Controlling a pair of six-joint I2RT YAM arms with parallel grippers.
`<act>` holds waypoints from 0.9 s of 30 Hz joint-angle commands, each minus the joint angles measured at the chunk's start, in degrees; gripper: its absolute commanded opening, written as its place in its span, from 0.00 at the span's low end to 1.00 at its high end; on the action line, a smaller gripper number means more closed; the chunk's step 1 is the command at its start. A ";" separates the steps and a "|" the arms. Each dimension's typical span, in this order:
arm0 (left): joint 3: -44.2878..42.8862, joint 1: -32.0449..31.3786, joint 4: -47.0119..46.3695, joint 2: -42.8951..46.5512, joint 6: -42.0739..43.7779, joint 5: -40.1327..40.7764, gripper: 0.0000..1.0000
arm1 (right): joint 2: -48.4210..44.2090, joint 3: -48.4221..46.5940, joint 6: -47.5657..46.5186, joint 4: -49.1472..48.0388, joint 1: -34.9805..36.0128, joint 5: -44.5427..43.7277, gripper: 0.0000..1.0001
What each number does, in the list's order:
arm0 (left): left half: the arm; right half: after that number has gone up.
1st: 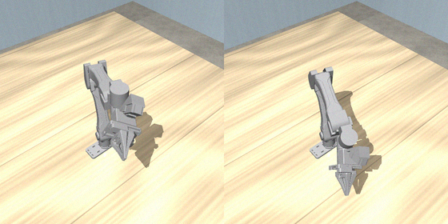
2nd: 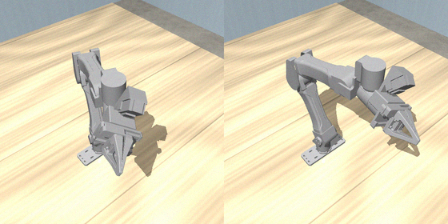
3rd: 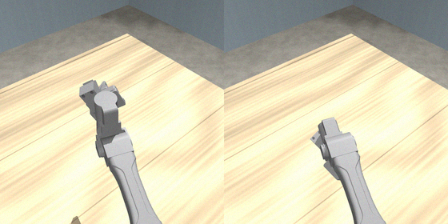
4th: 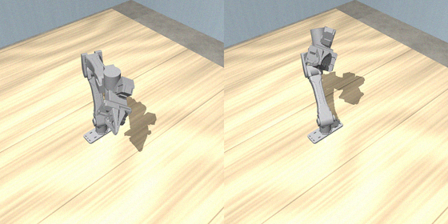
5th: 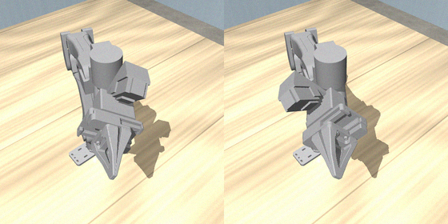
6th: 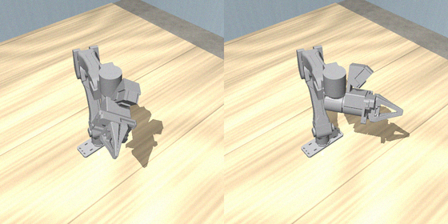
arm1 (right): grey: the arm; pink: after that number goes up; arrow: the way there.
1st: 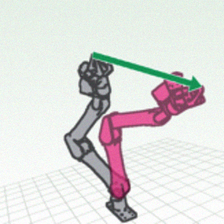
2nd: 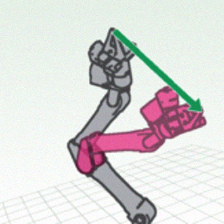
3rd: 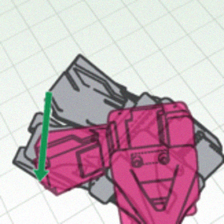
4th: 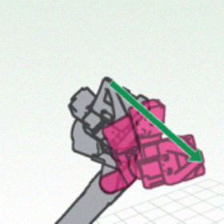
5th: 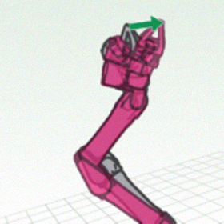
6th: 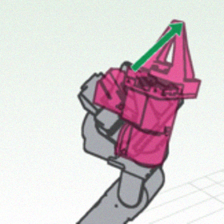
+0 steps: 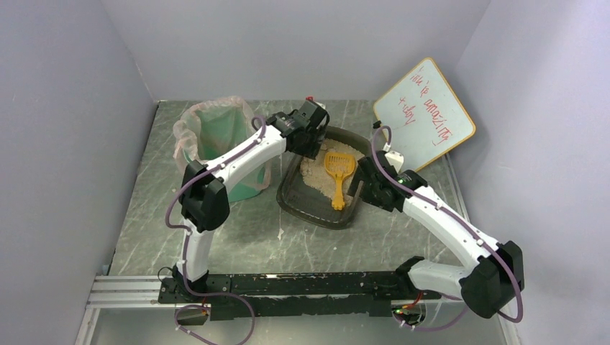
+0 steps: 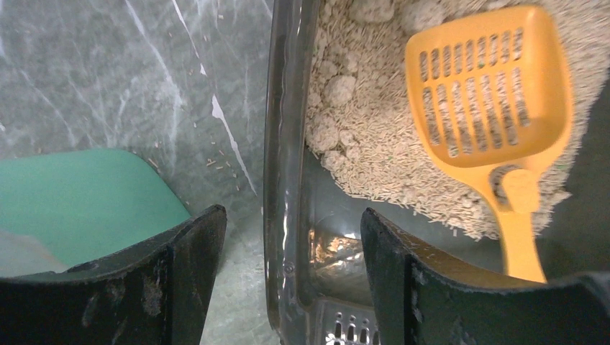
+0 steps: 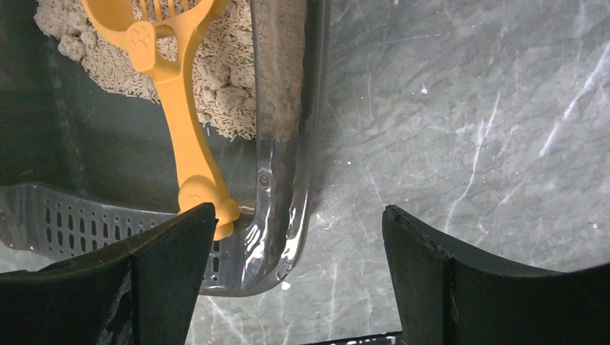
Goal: Clean the litter box
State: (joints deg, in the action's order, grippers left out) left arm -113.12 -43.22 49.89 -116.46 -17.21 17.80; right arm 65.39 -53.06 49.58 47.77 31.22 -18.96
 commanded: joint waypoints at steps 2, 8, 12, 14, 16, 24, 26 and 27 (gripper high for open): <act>4.19 1.42 -4.47 -1.52 0.08 -1.39 0.72 | 1.68 0.24 2.61 -3.68 -0.11 0.06 0.87; 8.38 2.64 -6.66 -2.93 -0.19 -3.12 0.66 | 4.33 1.99 4.04 -6.30 -0.15 1.06 0.84; 10.83 3.17 -8.28 -2.80 -0.10 -4.41 0.59 | 6.14 3.30 4.55 -8.15 -0.39 1.45 0.81; 12.02 3.43 -8.66 -2.76 -0.26 -5.46 0.51 | 7.13 3.77 4.34 -9.10 -0.54 1.47 0.77; 13.53 3.62 -9.35 -2.41 -0.53 -6.32 0.43 | 8.13 4.07 4.22 -9.61 -0.82 1.49 0.71; 18.48 3.67 -10.66 0.70 -1.68 -8.24 0.19 | 9.77 4.35 2.37 -11.10 -2.76 1.07 0.40; 19.67 3.67 -10.48 1.57 -2.31 -9.07 0.14 | 10.14 4.07 1.01 -11.42 -3.95 0.99 0.30; 20.55 3.67 -10.64 2.19 -2.69 -9.34 0.12 | 10.52 3.91 0.17 -11.64 -4.80 1.19 0.26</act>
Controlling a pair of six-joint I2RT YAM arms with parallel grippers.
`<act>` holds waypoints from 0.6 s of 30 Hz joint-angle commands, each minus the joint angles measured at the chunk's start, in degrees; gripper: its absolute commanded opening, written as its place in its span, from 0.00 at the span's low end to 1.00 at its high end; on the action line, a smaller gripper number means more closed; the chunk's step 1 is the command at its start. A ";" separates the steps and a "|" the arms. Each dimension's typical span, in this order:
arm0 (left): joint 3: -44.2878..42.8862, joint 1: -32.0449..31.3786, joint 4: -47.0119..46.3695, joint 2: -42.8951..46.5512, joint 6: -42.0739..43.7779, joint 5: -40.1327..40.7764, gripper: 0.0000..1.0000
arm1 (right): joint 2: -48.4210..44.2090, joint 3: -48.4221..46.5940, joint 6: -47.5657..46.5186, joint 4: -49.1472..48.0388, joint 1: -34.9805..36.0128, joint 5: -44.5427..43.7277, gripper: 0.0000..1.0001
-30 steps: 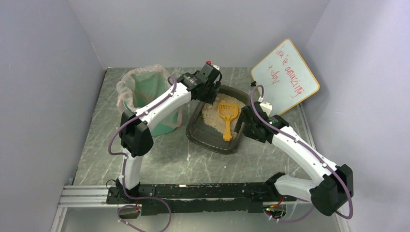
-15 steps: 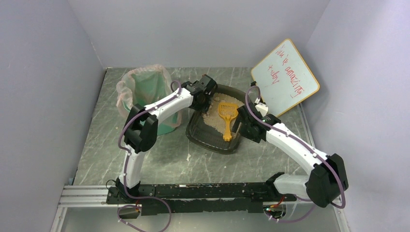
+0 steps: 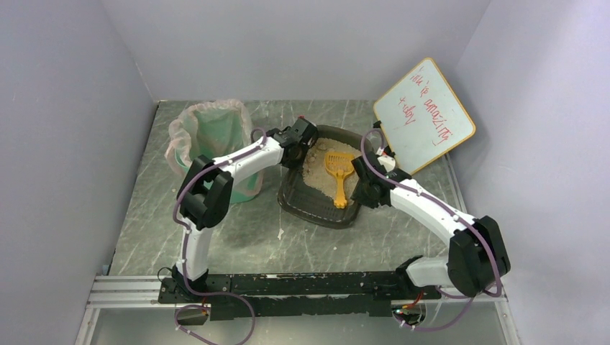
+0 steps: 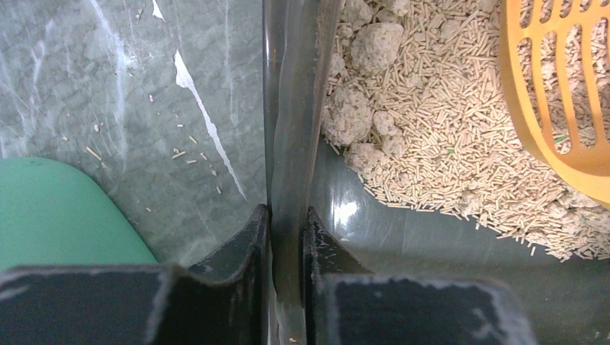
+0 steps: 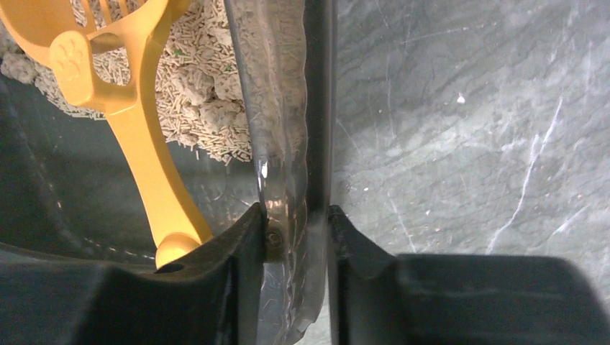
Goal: Clean the litter box
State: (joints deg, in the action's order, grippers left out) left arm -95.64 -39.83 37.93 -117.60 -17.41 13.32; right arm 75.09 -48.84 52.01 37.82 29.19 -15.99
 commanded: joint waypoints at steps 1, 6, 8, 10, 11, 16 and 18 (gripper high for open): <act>4.17 0.28 1.09 4.08 -2.97 -4.98 0.11 | 1.10 -0.56 -3.27 -1.82 -3.51 -1.47 0.22; 11.05 0.22 -0.64 8.47 -6.14 -5.01 0.08 | 3.51 -2.12 -8.67 -2.90 -7.24 -1.34 0.15; 13.98 -0.03 -1.87 10.14 -7.54 -5.21 0.08 | 4.89 -2.87 -10.47 -3.25 -8.16 -1.18 0.15; 16.26 -0.19 -2.60 11.23 -8.63 -5.15 0.08 | 6.30 -3.62 -11.52 -3.14 -8.36 -1.98 0.17; 17.07 -0.36 -2.86 11.54 -9.02 -5.20 0.08 | 6.90 -3.89 -12.15 -3.07 -8.36 -2.32 0.18; 18.41 -1.45 -2.92 12.14 -10.34 -4.76 0.14 | 8.32 -4.63 -13.94 -2.70 -8.36 -4.56 0.32; 17.85 -1.97 -2.40 12.29 -10.61 -4.06 0.19 | 7.97 -5.04 -14.25 -2.16 -8.36 -5.17 0.38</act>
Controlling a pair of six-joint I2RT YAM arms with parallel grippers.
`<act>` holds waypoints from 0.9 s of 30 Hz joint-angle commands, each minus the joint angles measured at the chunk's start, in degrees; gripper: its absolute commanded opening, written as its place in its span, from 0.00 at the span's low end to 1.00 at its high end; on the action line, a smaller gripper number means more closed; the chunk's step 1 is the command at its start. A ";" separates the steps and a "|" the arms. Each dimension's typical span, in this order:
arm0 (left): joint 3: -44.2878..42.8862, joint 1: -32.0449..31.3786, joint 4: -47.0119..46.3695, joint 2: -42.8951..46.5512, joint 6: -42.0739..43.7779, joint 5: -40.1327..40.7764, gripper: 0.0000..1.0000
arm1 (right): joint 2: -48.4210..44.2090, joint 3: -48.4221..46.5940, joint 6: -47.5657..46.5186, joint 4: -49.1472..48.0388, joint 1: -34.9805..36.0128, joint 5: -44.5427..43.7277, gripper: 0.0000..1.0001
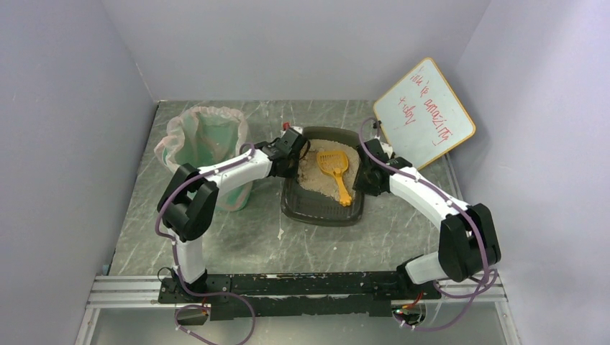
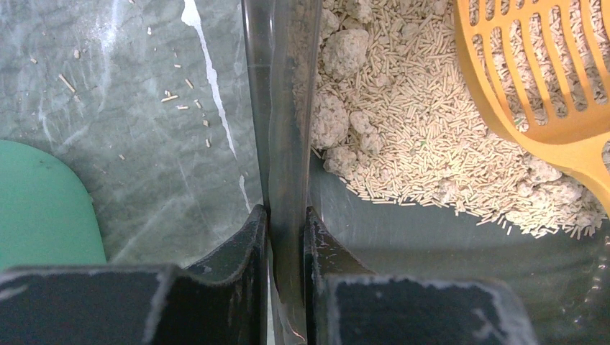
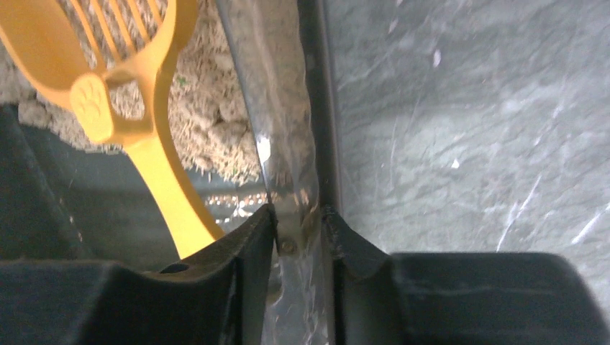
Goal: Clean the litter box
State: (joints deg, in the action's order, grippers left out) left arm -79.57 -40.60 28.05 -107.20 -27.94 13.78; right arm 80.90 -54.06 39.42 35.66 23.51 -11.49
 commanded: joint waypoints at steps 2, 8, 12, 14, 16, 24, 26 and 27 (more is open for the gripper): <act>0.94 -1.53 7.90 1.90 -0.09 -4.12 0.25 | 1.37 -0.45 -2.01 0.60 -2.68 -9.97 0.43; -2.40 -1.90 9.75 1.62 -0.09 -3.48 0.51 | -2.05 -3.77 -1.97 2.95 -2.57 -8.99 0.52; -3.19 -2.46 10.30 1.92 -0.13 -3.32 0.57 | -5.29 -5.54 -2.83 2.91 -1.35 -6.27 0.59; -3.31 -2.85 10.50 1.99 -0.18 -2.95 0.58 | -7.00 -6.27 -3.42 2.59 -0.32 -5.67 0.65; -3.39 -2.86 10.66 2.14 -0.26 -2.87 0.61 | -8.17 -7.25 -3.95 2.56 0.55 -5.01 0.70; -6.72 -2.94 11.49 3.56 1.48 -1.81 0.74 | -8.48 -8.51 -9.82 -0.27 3.07 2.42 0.74; -8.26 -2.91 11.90 3.83 2.47 -1.47 0.78 | -7.67 -8.73 -11.42 -0.37 4.41 2.14 0.74; -8.91 -2.95 11.89 4.07 2.92 -1.42 0.79 | -7.02 -9.04 -12.09 -0.15 5.15 1.61 0.74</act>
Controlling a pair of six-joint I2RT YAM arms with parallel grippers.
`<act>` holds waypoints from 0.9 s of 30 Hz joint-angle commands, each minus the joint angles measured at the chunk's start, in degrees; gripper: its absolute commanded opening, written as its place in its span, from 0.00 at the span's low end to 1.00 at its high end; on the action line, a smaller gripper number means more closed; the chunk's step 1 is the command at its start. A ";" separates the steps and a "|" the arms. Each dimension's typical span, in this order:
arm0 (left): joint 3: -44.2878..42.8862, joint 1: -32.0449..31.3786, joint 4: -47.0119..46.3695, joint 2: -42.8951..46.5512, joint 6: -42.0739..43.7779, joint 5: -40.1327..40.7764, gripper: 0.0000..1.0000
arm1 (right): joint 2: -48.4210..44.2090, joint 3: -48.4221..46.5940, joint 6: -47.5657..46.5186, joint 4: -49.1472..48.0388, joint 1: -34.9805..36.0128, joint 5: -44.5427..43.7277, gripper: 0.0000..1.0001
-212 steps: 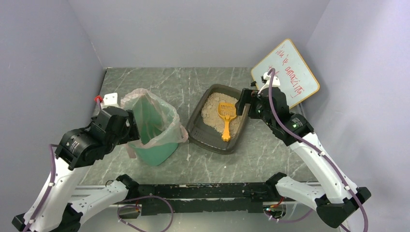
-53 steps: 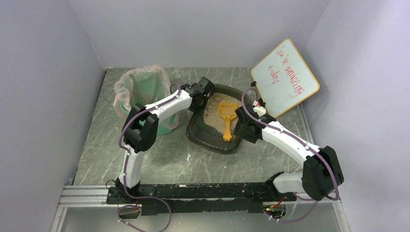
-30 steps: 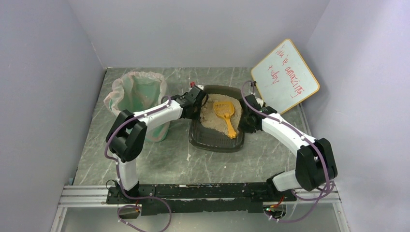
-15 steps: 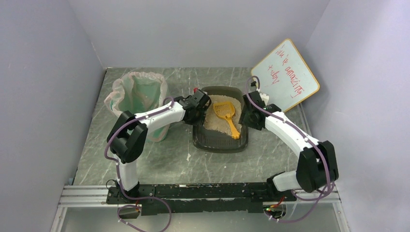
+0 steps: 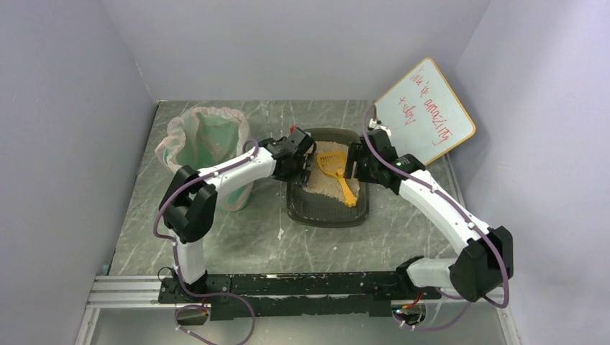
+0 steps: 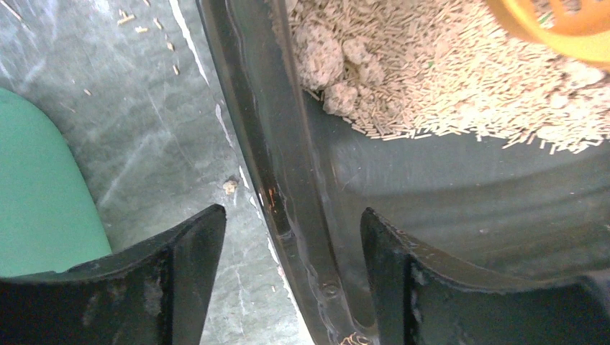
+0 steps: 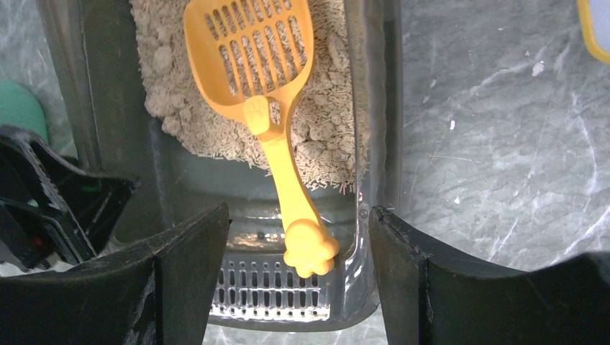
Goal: Clean the litter box
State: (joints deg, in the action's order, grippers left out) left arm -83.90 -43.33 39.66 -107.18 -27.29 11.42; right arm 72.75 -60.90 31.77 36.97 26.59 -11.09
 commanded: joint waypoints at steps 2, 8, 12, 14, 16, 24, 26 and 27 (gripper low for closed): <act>-5.75 -0.25 -0.13 4.65 3.23 0.73 0.82 | 2.99 -2.60 -5.26 -0.80 3.48 -0.43 0.74; -10.80 -0.18 3.40 5.25 4.31 2.28 0.93 | 6.91 -1.80 -5.80 -1.46 5.06 -1.22 0.70; -12.75 -0.17 5.28 6.30 4.80 2.98 0.97 | 8.84 -1.50 -6.13 -2.49 5.30 -2.09 0.66; -13.40 -0.12 6.17 7.06 4.96 3.20 0.97 | 10.24 -1.62 -6.43 -2.92 5.36 -2.21 0.63; -13.56 -0.10 6.71 8.06 5.18 3.29 0.97 | 11.48 -1.96 -6.69 -3.28 5.33 -2.16 0.61; -13.13 -0.09 9.04 12.39 6.53 2.39 0.97 | 15.37 -2.59 -7.31 -4.60 5.40 -2.71 0.53; -12.63 -0.15 9.37 13.39 6.63 2.08 0.97 | 16.14 -2.66 -7.42 -5.14 5.44 -2.73 0.50; -12.27 -0.15 9.38 13.92 6.63 2.03 0.97 | 16.54 -2.71 -7.38 -5.57 5.41 -2.60 0.49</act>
State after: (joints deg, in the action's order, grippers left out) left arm -95.18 -43.33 48.23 -97.14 -21.71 13.52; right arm 88.38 -61.17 25.43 34.22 31.83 -12.10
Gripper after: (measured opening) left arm 0.970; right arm 0.510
